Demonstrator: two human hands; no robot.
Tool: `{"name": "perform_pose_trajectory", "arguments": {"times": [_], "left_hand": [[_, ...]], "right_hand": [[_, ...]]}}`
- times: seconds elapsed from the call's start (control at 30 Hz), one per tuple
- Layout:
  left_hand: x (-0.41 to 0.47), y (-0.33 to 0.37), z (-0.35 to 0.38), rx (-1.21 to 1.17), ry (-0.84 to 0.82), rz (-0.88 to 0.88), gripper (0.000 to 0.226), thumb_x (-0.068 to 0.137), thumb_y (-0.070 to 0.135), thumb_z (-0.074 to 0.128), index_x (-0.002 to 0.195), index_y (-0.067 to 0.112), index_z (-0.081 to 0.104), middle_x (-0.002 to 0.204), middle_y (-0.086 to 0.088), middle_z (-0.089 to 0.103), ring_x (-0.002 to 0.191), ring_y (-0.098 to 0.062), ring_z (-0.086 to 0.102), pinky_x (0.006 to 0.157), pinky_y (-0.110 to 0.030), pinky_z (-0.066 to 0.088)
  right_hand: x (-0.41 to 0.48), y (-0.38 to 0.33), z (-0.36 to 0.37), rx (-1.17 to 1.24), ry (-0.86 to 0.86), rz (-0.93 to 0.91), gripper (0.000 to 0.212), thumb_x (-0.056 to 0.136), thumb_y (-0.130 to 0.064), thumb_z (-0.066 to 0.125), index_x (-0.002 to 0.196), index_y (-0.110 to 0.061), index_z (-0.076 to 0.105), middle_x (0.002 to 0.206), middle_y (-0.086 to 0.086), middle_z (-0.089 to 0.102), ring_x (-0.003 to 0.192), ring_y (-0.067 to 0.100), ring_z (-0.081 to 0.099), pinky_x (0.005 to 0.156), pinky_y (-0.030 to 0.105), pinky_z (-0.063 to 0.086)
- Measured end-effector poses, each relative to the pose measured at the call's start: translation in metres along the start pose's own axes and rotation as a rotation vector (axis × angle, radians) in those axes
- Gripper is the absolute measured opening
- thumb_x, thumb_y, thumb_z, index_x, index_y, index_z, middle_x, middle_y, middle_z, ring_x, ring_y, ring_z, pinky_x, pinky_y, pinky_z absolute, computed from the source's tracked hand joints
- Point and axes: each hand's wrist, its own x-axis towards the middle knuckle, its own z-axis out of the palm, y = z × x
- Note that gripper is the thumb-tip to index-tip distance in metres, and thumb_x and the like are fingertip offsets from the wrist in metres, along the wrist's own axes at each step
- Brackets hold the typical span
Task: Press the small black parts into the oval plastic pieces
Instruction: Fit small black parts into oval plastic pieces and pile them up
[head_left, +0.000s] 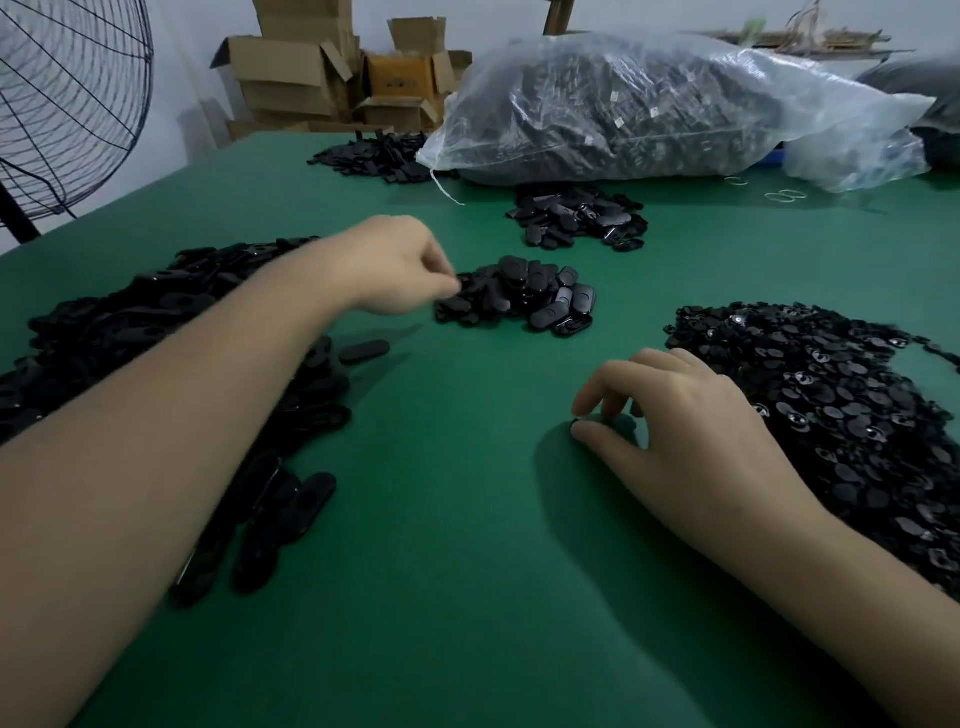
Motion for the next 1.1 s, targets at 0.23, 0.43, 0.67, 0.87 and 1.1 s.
{"name": "perform_pose_trajectory", "arguments": {"times": [0.23,0.43,0.67,0.87,1.1], "left_hand": [[-0.029,-0.056,-0.047,0.412,-0.128,-0.129,0.037,0.094,0.023,0.072,0.131,0.025,0.068,0.109,0.005,0.070,0.106,-0.022,0.064,0.098,-0.033,0.049],[-0.034,-0.074,-0.047,0.435,-0.182,-0.263,0.044,0.090,0.024,0.078,0.133,0.020,0.067,0.126,-0.002,0.068,0.117,-0.027,0.061,0.104,-0.036,0.047],[-0.029,-0.078,-0.041,0.428,-0.155,-0.291,0.049,0.079,0.024,0.088,0.125,0.022,0.071,0.124,-0.002,0.070,0.116,-0.028,0.062,0.104,-0.041,0.049],[-0.026,-0.087,-0.039,0.405,-0.111,-0.316,0.043,0.075,0.026,0.091,0.115,0.026,0.076,0.115,-0.004,0.070,0.106,-0.028,0.062,0.094,-0.035,0.050],[-0.035,-0.068,-0.050,0.321,-0.014,-0.152,0.019,0.078,0.023,0.088,0.090,0.036,0.080,0.081,0.010,0.071,0.082,-0.016,0.066,0.076,-0.030,0.047]], "right_hand": [[0.001,-0.002,-0.001,0.018,-0.038,0.012,0.006,0.091,-0.041,0.068,0.096,-0.040,0.070,0.088,-0.017,0.056,0.094,0.013,0.050,0.086,0.043,0.048],[0.002,-0.003,-0.002,0.107,-0.059,0.030,0.012,0.088,-0.033,0.074,0.083,-0.038,0.065,0.083,-0.018,0.061,0.087,0.007,0.052,0.079,0.037,0.049],[0.001,-0.006,-0.001,0.283,-0.041,0.044,0.016,0.084,-0.025,0.078,0.077,-0.035,0.068,0.077,-0.021,0.067,0.074,-0.004,0.059,0.066,0.009,0.043],[0.003,-0.006,-0.002,0.684,-0.145,0.190,0.007,0.083,-0.026,0.081,0.083,-0.026,0.075,0.080,-0.005,0.077,0.075,0.017,0.072,0.076,0.037,0.057],[0.003,-0.009,-0.004,1.050,-0.206,0.289,0.011,0.081,-0.016,0.080,0.089,-0.014,0.073,0.086,0.009,0.079,0.067,0.010,0.065,0.061,0.015,0.049]]}}
